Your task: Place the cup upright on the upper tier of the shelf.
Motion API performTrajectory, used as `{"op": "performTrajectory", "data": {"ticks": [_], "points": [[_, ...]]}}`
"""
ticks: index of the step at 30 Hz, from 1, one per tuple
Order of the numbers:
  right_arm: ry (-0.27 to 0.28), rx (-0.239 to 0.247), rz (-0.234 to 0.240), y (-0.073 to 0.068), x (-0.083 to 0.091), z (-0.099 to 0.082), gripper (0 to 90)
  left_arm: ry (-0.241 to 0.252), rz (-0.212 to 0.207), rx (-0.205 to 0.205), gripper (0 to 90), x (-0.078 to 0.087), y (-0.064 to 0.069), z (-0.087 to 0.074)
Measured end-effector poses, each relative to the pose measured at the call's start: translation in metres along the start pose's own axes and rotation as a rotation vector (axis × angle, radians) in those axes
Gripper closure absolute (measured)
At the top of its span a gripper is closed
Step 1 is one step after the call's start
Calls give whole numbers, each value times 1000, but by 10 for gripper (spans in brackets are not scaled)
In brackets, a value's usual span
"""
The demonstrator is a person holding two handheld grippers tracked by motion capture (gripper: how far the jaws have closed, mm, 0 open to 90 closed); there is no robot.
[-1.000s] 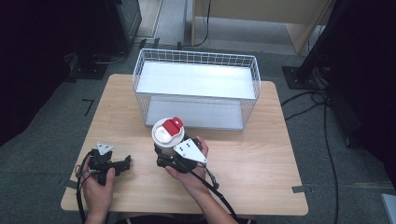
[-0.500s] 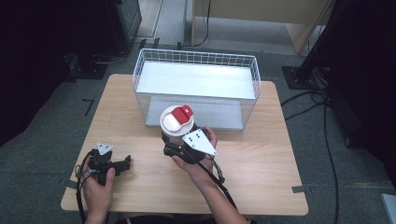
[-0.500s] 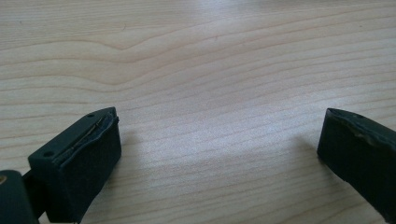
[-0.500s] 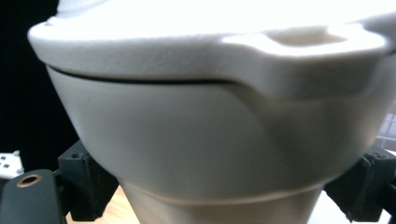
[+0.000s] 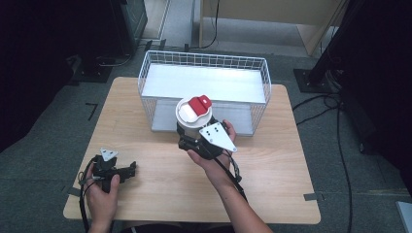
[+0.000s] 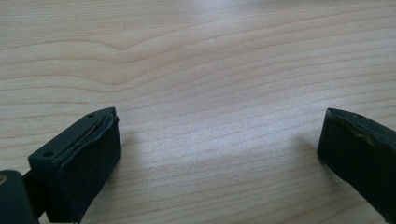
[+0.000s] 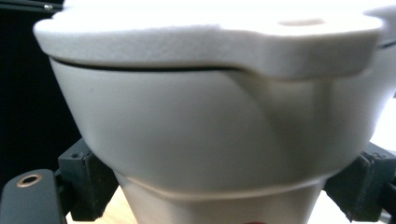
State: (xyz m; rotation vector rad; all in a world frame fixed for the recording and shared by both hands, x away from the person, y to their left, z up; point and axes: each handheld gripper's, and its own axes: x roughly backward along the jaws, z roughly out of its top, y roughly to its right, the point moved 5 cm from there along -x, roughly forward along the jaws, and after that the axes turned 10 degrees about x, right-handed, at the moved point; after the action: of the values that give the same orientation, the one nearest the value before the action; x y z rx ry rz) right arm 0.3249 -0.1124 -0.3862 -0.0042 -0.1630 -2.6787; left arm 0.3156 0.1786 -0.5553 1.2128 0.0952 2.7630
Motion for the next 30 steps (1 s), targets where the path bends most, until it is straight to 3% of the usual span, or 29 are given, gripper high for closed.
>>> {"op": "performTrajectory", "data": {"ticks": [13, 30], "points": [[37, 19, -51, 27, -4, 28, 110, 1, 0, 0, 0, 0, 0, 0], [63, 24, -122, 66, -24, 58, 110, 1, -1, 2, 0, 0, 0, 0]]}}
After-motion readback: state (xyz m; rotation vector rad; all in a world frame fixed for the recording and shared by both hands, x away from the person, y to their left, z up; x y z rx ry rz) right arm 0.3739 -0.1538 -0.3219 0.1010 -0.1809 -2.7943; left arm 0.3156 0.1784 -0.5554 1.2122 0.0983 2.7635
